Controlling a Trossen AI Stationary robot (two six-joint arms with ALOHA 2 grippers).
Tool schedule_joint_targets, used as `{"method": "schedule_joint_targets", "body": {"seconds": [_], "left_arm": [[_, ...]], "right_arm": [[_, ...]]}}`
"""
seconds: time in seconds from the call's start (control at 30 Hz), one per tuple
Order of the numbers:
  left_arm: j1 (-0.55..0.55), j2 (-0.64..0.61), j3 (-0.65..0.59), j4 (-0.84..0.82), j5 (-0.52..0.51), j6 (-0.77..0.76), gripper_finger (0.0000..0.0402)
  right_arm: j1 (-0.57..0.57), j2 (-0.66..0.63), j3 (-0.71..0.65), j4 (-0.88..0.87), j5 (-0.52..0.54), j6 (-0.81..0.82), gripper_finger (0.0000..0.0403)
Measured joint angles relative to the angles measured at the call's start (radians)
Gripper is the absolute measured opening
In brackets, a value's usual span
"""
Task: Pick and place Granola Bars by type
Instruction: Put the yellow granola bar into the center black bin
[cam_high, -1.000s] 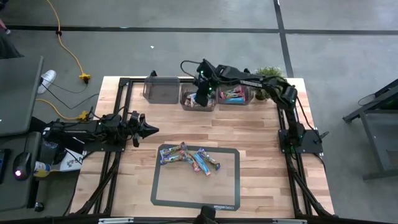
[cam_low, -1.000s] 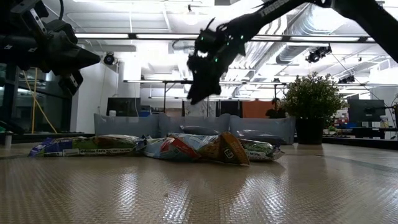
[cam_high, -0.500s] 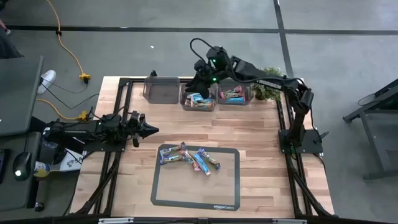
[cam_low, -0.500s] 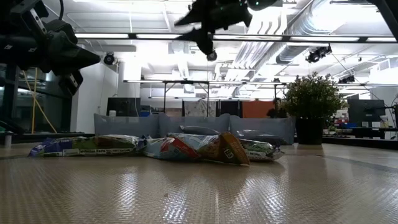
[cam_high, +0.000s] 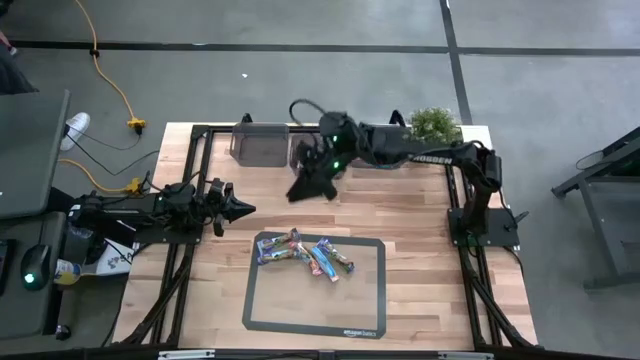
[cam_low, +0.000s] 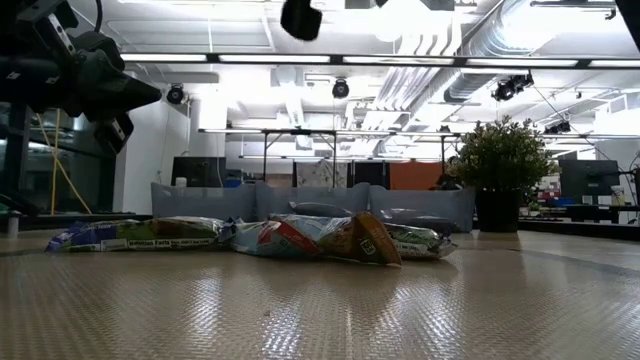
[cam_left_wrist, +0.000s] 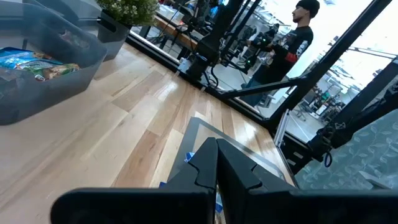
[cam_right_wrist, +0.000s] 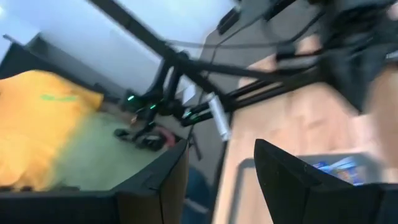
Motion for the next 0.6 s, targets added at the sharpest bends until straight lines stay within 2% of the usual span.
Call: {"method": "schedule_joint_targets", "body": {"seconds": [0.27, 0.6], "left_arm": [[0.0, 0.0, 0.0, 0.0, 0.0, 0.0, 0.0001], [0.0, 0.0, 0.0, 0.001, 0.0, 0.0, 0.0001]], "right_arm": [[0.153, 0.0, 0.0, -0.087, 0.099, 0.149, 0.0168], [0.342, 0.0, 0.0, -0.398, 0.365, 0.418, 0.0168]]}}
